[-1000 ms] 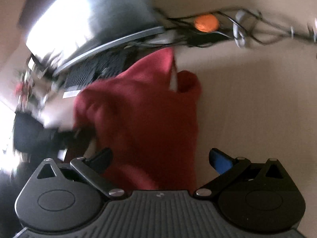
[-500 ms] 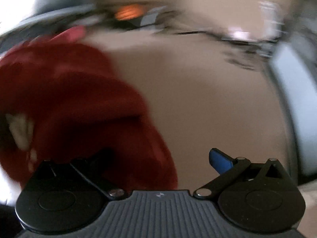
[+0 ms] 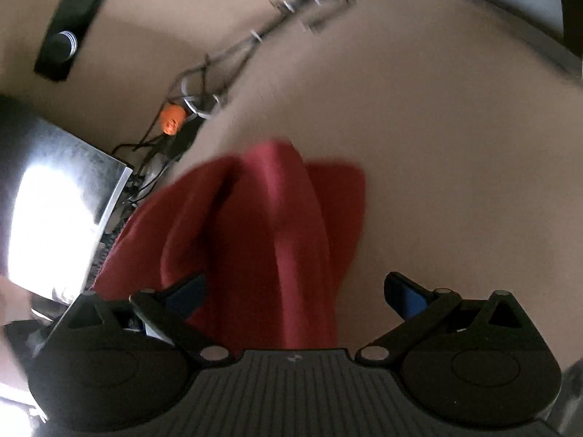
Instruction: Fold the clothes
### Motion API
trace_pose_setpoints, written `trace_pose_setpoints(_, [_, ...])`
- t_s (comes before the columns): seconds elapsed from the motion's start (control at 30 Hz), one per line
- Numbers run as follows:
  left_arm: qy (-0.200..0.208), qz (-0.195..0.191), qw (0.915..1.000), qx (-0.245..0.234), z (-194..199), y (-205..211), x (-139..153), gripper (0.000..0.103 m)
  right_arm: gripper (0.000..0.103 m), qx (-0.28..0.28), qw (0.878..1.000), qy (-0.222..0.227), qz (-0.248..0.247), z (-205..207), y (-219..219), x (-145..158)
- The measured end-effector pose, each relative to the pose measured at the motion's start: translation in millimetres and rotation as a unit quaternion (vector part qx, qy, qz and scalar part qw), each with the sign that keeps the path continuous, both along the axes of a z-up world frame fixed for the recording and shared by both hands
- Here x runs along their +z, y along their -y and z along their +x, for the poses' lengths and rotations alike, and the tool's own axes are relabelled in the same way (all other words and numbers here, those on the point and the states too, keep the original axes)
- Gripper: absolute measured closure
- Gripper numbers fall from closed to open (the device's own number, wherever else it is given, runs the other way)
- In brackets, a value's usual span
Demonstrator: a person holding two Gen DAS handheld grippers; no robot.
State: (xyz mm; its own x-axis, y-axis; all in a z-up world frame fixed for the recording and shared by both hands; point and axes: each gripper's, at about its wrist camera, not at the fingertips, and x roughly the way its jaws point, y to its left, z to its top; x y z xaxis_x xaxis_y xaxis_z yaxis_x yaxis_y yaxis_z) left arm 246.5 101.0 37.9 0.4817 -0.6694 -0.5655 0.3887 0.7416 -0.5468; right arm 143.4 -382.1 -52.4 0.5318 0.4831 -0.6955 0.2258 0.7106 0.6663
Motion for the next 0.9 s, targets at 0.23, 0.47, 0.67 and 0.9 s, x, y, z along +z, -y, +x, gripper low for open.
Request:
trace_pose_setpoints(0.23, [-0.079, 0.048, 0.9955, -0.018, 65, -7, -52, 0.000, 0.000, 0.008, 1.000, -0.005, 0.013, 11, -12, -13])
trace_pose_setpoints(0.47, [-0.103, 0.012, 0.9896, -0.100, 80, 12, -76, 0.000, 0.000, 0.079, 0.997, -0.003, 0.000, 34, -31, -9])
trace_pose_setpoints(0.67, [-0.129, -0.013, 0.9835, -0.127, 83, 34, -79, 0.000, 0.000, 0.091, 0.995, 0.013, -0.031, 47, -32, -5])
trace_pose_setpoints(0.9, [-0.144, -0.052, 0.9789, -0.135, 66, 51, -77, 0.000, 0.000, 0.047, 0.995, 0.063, -0.060, 55, -25, -7])
